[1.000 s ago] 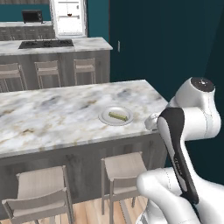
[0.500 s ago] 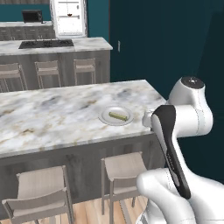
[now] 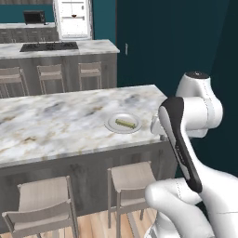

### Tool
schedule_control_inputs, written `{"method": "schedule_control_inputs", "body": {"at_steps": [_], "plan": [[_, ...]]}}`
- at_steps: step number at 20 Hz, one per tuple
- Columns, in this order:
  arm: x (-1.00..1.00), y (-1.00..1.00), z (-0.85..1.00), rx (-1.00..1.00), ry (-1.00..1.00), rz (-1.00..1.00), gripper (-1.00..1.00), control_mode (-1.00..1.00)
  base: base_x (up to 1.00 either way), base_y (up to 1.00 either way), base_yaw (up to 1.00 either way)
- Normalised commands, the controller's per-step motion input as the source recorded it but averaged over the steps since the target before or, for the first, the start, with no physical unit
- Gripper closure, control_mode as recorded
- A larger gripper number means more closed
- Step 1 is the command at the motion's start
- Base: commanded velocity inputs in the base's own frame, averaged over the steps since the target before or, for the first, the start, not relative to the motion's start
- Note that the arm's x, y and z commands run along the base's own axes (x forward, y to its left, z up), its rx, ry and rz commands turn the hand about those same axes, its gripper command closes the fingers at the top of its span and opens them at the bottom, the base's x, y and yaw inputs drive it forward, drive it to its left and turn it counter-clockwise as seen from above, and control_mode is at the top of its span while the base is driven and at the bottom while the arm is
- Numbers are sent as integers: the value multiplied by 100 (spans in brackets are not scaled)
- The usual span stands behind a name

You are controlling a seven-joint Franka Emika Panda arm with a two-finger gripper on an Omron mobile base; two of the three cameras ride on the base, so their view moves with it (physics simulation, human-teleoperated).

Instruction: Retrieve the butter from the fridge and place it on a plate on the dining table. Then retrieve the butter knife by the fridge and place it near the plate.

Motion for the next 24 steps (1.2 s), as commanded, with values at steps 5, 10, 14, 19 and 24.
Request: {"method": "schedule_control_inputs", "body": {"at_steps": [5, 10, 14, 19, 24], "plan": [[-23, 0, -17, -2, 0, 16, -100, -100, 0, 0, 0], [-21, 0, -33, -6, 0, 10, -100, -100, 0, 0, 0], [-1, 0, -5, 0, 0, 2, -100, -100, 0, 0, 0], [0, 0, 0, 0, 0, 0, -100, -100, 0, 0, 0], [0, 0, 0, 0, 0, 0, -100, 100, -4, 0, 0]]}}
